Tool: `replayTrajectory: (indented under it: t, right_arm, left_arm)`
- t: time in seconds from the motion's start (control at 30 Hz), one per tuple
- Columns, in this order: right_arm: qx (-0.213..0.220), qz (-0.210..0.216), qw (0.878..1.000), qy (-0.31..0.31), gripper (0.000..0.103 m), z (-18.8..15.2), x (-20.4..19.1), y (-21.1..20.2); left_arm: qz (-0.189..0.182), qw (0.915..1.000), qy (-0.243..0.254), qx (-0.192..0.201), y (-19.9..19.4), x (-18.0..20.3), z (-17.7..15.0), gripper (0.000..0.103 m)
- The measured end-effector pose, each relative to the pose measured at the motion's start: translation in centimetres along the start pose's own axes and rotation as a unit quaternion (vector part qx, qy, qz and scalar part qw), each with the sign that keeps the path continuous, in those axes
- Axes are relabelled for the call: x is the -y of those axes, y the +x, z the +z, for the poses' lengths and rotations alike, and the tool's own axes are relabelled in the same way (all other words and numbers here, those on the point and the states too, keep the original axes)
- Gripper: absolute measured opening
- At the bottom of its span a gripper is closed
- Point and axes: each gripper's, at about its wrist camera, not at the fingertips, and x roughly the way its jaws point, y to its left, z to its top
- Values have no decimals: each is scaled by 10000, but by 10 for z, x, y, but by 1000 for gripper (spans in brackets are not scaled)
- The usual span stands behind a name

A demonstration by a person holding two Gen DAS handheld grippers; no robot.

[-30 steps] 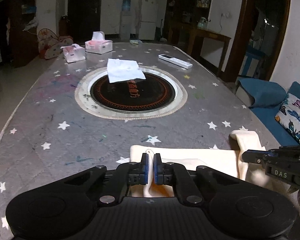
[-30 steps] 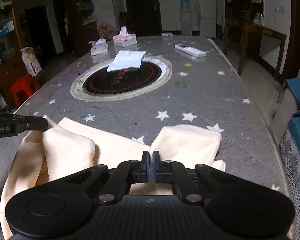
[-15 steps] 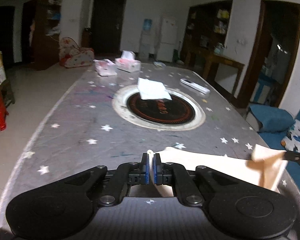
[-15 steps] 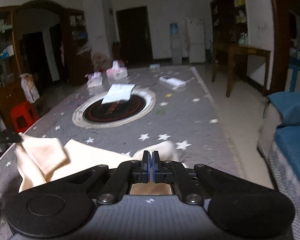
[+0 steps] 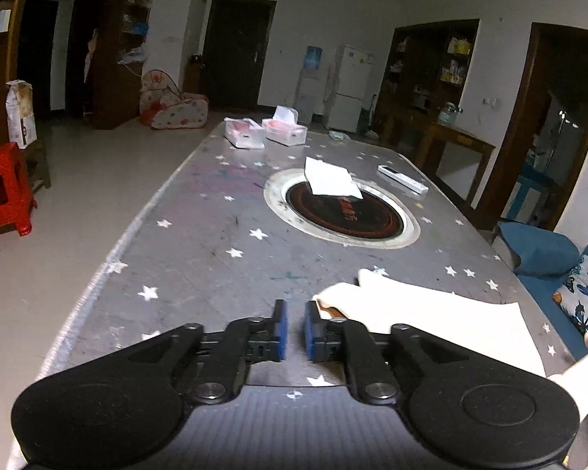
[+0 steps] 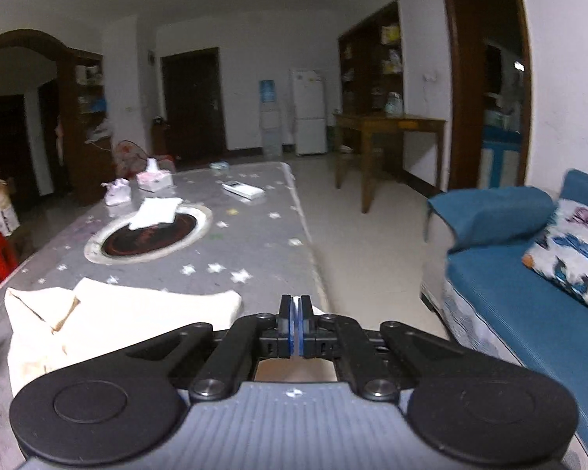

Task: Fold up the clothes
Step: 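Lift and shake out the sweatshirt with both grippers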

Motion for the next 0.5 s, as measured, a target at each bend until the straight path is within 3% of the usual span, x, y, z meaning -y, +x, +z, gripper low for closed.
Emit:
replayTrajectory:
  t: [0.07,0.2,0.33,0.37,0.4,0.43,0.5]
  right_arm:
    - [-126,-107,9998,106,1,-8,7,1]
    - [-331,-228,9988,295,1,-22,18,5]
    - [-416,-224,9982,376,1,-32,21,11]
    - [-428,-224,9981,380,1,-33,21,13]
    - [-440,-225,9980,384,1,-33,21,15]
    - [-446,-230,9980,383,1,-34,21,16]
    - [-432,-253,9980,375,1,-37,22,15]
  left_arm:
    - [-28,10000,39,-84,12,7,0,49]
    - [-27,9992,284,-265,41,21,-2,61]
    - [76,9983,251,-526,74,25,-3,61]
    - [49,9983,181,-559,78,24,-3,55]
    - [18,9982,115,-595,81,22,-3,26]
    - [-29,9979,44,-643,83,20,-4,12]
    - [-87,9980,-81,-625,79,15,-5,9]
